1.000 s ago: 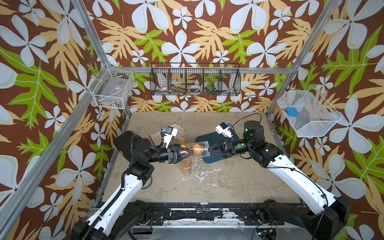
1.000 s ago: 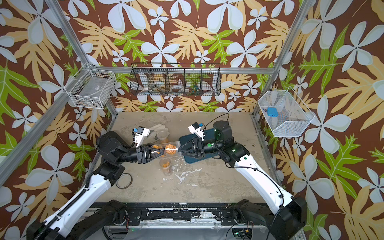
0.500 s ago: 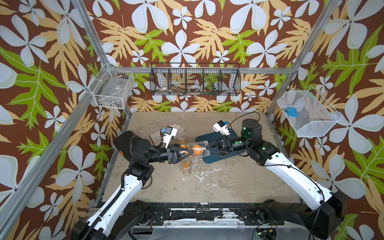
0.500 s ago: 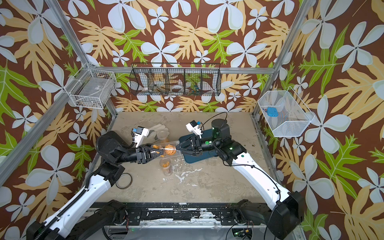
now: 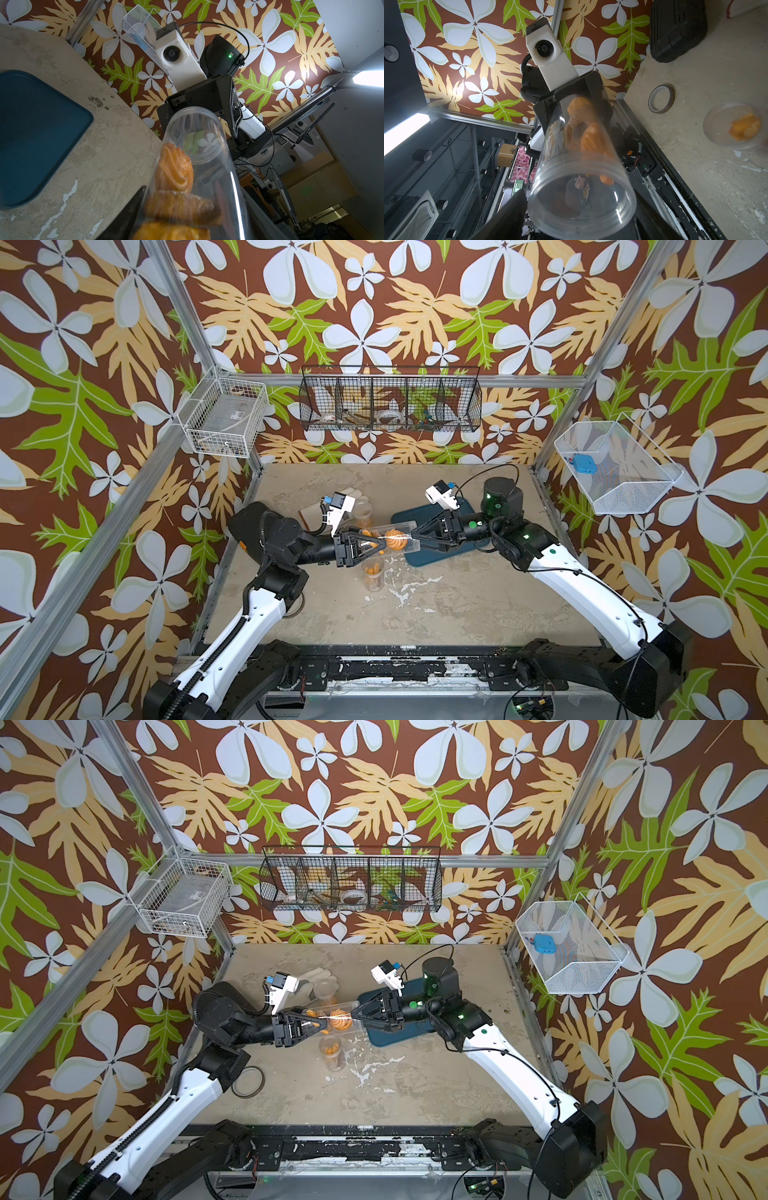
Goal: Pour the cookies out of the jar
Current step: Unscrew the lid from the jar.
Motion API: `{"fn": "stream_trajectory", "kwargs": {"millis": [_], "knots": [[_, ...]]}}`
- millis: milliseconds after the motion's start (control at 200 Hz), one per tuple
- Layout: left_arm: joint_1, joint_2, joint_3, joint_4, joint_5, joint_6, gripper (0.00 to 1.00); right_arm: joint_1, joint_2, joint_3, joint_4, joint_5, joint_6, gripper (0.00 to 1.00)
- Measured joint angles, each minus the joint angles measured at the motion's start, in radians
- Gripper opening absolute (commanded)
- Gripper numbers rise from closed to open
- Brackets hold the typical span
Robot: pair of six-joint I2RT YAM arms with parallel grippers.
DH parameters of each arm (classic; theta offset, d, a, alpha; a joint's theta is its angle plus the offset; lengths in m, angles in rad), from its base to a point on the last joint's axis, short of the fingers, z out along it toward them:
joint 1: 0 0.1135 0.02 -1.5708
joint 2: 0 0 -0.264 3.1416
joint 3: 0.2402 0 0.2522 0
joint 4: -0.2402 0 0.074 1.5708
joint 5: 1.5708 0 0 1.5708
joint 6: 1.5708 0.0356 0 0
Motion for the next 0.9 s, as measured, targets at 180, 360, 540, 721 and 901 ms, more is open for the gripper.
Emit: {"fn": "stream_trajectory", "kwargs": {"millis": [180, 360, 540, 721, 901], "knots": [[0.000, -0.005, 0.000, 0.001, 0.000, 0.000, 0.53, 0.000, 0.003, 0.001, 0.002, 0.001, 0.000, 0.64], [0.000, -0.005, 0.000, 0.000, -0.002, 0.000, 0.52, 0.000, 0.002, 0.000, 0.003, 0.002, -0.003, 0.58], [0.000, 0.020, 0.007, 0.008, 0.008, -0.034, 0.48, -0.003, 0.001, 0.001, -0.020, 0.014, -0.042, 0.51], [0.001, 0.040, 0.011, 0.014, 0.027, -0.131, 0.45, -0.004, -0.006, -0.012, -0.007, 0.033, -0.123, 0.50], [0.001, 0.068, 0.016, 0.078, 0.052, -0.273, 0.43, -0.003, -0.027, -0.006, -0.027, 0.058, -0.302, 0.49]]}}
